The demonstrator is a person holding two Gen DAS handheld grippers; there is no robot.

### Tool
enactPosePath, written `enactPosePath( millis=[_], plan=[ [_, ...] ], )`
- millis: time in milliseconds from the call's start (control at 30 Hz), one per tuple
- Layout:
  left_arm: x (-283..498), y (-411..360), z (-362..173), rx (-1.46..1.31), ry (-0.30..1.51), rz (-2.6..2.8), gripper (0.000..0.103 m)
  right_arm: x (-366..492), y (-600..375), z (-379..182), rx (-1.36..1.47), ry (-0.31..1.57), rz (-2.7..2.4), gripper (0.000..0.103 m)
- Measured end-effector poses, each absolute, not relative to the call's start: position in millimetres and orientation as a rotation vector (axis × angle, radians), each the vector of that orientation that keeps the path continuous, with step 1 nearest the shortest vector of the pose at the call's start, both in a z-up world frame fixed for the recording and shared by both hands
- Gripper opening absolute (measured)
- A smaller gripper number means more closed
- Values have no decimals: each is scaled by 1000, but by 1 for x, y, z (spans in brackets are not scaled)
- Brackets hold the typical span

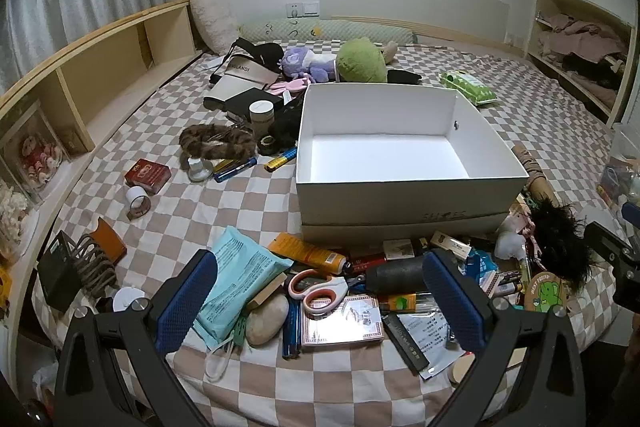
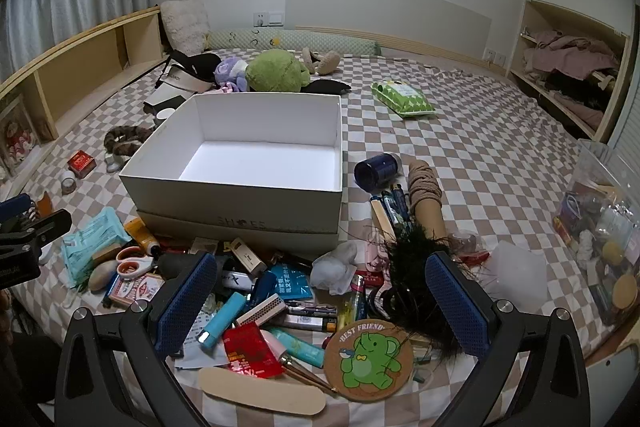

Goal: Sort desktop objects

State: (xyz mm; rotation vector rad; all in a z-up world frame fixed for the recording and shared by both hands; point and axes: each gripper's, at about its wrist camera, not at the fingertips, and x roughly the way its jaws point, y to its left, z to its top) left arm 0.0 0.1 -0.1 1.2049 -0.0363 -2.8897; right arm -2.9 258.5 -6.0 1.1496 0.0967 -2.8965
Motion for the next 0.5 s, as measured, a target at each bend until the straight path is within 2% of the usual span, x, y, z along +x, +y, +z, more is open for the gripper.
enactPosePath(
  millis=[500],
  plan=[
    [-1, -1, -1, 1194, -41, -2893, 103, -2, 258, -5, 1142, 108, -2906, 103]
  ],
)
